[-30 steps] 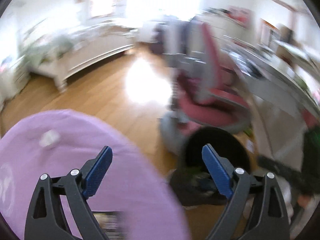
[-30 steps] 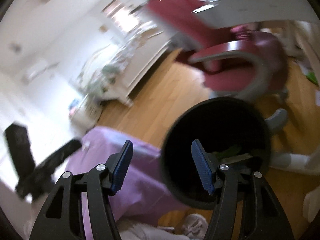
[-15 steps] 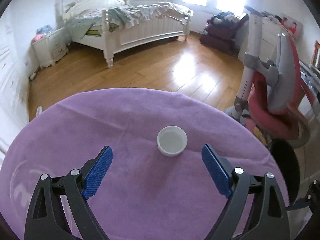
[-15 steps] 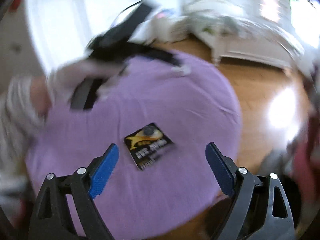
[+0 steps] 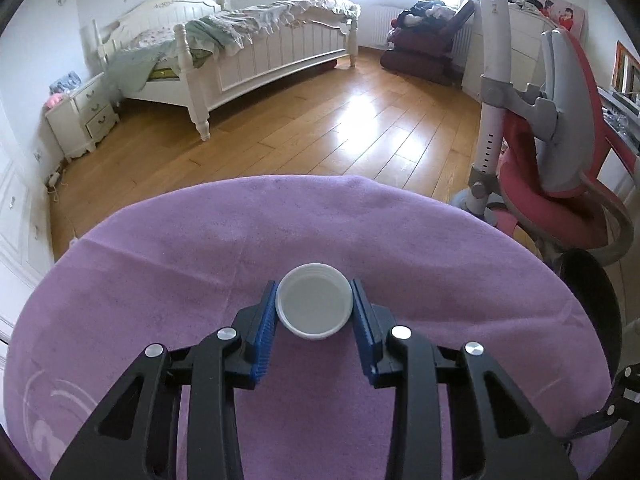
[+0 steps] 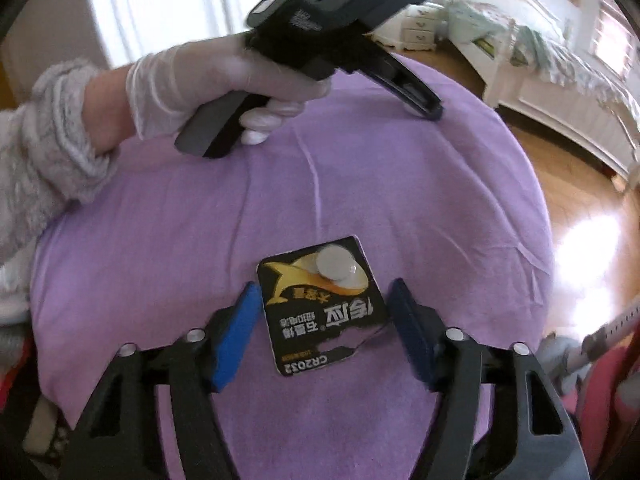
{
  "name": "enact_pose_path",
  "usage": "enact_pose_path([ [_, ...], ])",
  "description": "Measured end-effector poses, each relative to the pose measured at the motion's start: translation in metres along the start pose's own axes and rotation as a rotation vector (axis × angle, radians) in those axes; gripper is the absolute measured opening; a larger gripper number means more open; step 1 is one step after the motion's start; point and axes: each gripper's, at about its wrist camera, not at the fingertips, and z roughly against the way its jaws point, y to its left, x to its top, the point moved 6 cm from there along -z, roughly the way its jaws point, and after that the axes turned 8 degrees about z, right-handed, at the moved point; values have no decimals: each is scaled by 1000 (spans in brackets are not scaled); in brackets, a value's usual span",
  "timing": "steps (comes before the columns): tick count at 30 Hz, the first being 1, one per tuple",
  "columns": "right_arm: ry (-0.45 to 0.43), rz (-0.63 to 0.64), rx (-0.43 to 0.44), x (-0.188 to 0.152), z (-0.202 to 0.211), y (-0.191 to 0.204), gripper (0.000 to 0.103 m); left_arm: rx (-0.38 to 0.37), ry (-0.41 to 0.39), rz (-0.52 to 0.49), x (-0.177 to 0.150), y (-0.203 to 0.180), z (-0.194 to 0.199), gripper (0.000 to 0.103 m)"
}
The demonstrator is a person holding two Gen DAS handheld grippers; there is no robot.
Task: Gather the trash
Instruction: 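Grasp the white round cap with the left tool while the right tool grasps the gold-printed battery card, then carry the white cap and battery card to the black bin and release both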
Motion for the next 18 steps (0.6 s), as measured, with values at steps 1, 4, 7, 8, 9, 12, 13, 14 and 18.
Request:
enact_pose_path([
  [1,-1,0,-15,0,0,2,64,-19,-1,17,-1,0,2,35],
  [4,-11,-31,-48,-1,5,7,63,-60,-15,47,-10,0,16,35],
  [7,-55,-105,-58,-10,16,5,63,-99,-45,52,-23,-8,44,35],
  [8,-78,-140,-53,-12,20,5,63,-110,-61,51,-27,-13,57,35],
  [9,-123,-204,-37,-15,28,4,63,-119,-73,48,-29,-17,65,35],
  [12,-265,-374,26,-21,55,-4,63,-156,-114,27,-35,-40,98,35],
  [13,-319,-436,48,-24,66,-7,63,-175,-127,16,-38,-51,110,35],
  [14,-373,-498,68,-28,79,-12,63,-188,-135,9,-40,-59,117,35],
  [18,-608,-755,147,-67,139,-32,64,-263,-159,-42,-48,-111,146,35],
])
